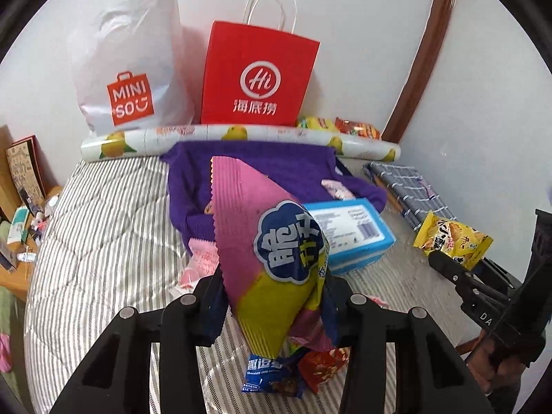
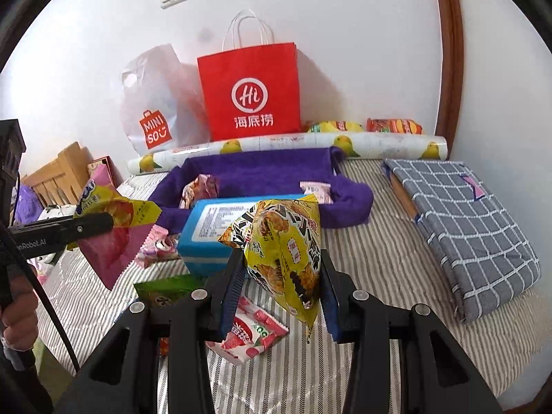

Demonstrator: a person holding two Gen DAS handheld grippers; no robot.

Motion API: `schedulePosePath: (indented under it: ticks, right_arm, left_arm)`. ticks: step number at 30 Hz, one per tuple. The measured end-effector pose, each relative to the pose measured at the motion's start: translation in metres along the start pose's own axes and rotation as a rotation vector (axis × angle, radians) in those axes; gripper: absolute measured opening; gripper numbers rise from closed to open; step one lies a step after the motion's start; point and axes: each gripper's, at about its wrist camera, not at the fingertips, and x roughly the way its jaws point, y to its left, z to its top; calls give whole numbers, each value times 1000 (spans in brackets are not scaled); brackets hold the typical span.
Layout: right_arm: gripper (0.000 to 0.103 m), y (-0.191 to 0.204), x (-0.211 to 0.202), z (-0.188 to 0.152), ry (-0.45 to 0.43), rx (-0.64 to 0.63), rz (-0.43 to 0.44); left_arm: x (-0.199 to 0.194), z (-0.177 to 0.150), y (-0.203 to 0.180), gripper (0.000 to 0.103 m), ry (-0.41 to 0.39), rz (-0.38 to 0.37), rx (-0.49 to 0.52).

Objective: Organize snacks
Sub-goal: 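Carry the yellow bag and pink-and-blue bag in both grippers over the purple towel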

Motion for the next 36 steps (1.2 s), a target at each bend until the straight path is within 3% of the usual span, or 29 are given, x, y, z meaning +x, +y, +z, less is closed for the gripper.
schedulePosePath:
  ticks: [8, 18, 32, 36]
  right_arm:
    - [41, -1, -7, 26, -33, -2, -17]
    - [41, -11, 5, 73, -62, 15, -23]
    - [41, -21, 57, 129, -73, 8, 18]
    - [41, -17, 76, 141, -67, -12, 34]
  left_arm:
    - [-7, 35, -19, 42, -15, -16, 37]
    - [12, 70, -33, 42, -37, -20, 57]
    - [49, 101, -5, 42, -49, 12, -10]
    - [58, 112, 3, 42, -52, 52, -20]
